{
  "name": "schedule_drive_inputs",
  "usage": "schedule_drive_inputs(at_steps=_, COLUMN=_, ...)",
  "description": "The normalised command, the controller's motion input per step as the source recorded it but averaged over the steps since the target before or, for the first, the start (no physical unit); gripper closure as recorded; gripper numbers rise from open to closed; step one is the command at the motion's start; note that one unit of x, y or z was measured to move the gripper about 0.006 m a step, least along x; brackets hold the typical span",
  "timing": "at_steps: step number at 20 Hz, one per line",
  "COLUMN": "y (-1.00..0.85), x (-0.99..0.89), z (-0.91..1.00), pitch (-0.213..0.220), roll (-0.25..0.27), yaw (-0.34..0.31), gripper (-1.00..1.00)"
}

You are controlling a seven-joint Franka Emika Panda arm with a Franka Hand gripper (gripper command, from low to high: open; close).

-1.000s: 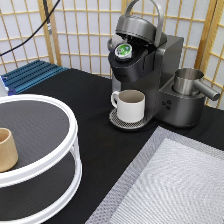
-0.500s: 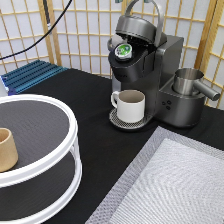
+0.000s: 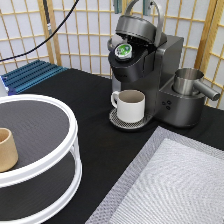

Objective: Make coffee

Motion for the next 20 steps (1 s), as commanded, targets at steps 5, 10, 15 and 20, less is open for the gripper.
schedule_drive_inputs(at_steps=5, y=-0.03, x=0.23, z=-0.22, pitch=0.000, roll=-0.068, yaw=0.000, gripper=-1.00)
schedule_drive_inputs(at_steps=10, y=-0.26, x=0.10, z=-0.18, pitch=0.013, roll=-0.023, yaw=0.000, gripper=-1.00)
schedule_drive_inputs(at_steps=15, y=-0.59, x=0.01, z=-0.26, pitch=0.027, roll=0.012, yaw=-0.003, gripper=-1.00)
schedule_drive_inputs(at_steps=20, y=-0.65, x=0.00, z=-0.41, pitch=0.017, roll=0.060, yaw=-0.023, gripper=-1.00)
